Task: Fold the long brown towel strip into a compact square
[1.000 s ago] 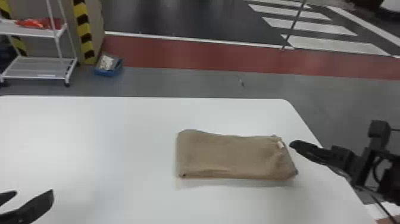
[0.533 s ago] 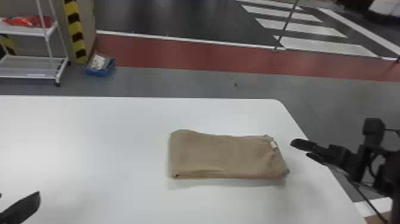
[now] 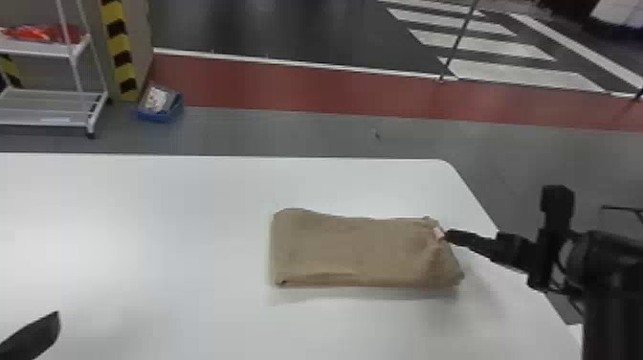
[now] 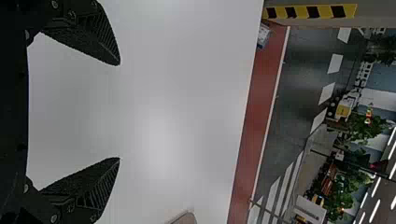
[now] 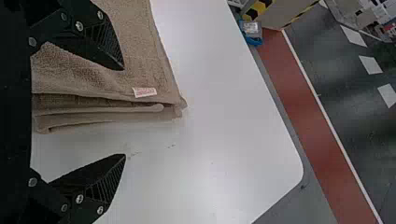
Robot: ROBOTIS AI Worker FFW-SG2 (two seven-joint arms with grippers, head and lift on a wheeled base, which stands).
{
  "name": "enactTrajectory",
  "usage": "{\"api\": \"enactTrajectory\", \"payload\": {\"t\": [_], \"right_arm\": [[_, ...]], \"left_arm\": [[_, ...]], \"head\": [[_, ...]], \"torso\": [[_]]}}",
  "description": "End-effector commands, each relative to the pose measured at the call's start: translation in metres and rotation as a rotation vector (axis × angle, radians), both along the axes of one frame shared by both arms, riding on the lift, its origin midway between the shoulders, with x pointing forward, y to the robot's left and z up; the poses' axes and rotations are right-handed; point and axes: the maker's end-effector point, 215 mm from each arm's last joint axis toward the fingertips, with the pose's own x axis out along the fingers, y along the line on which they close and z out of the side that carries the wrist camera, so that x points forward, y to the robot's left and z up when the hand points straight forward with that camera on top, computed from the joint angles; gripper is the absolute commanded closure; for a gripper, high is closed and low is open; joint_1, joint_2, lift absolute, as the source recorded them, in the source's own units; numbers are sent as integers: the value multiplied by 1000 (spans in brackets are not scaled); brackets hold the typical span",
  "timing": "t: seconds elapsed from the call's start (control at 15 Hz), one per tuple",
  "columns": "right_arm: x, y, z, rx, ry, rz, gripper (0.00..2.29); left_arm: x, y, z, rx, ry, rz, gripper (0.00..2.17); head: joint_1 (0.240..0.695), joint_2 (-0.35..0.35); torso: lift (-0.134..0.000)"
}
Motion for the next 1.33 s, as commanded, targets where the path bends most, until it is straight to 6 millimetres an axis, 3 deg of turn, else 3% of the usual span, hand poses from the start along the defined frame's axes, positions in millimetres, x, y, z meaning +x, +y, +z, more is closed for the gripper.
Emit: {"api": "enactTrajectory", "payload": {"t": [0.0,0.27,0.6,0.93,1.07,1.27], "right_arm": [[2,7,-7,-20,14,14,289],[2,4,-5,-24,14,13,289],[-1,15,-18,-30,45,28,461],[-5,15,-27,-31,65,26,461],[-5,15,-27,-31,65,27,596],[-3,21,-26,-10,55,35,1052]], "left_arm": [[-1,2,0,0,-1,4,174],[1,3,2,3,-10,5,174],[1,3,5,4,-18,3,174],[1,5,6,2,-19,3,174],[1,4,7,1,-21,1,174],[1,5,8,3,-22,3,174]], "head": [[695,-234],[695,-223],[695,-216],[695,-210],[695,-210],[695,-208]], "torso": [[-125],[-125],[-125],[-125],[-125],[-125]]}}
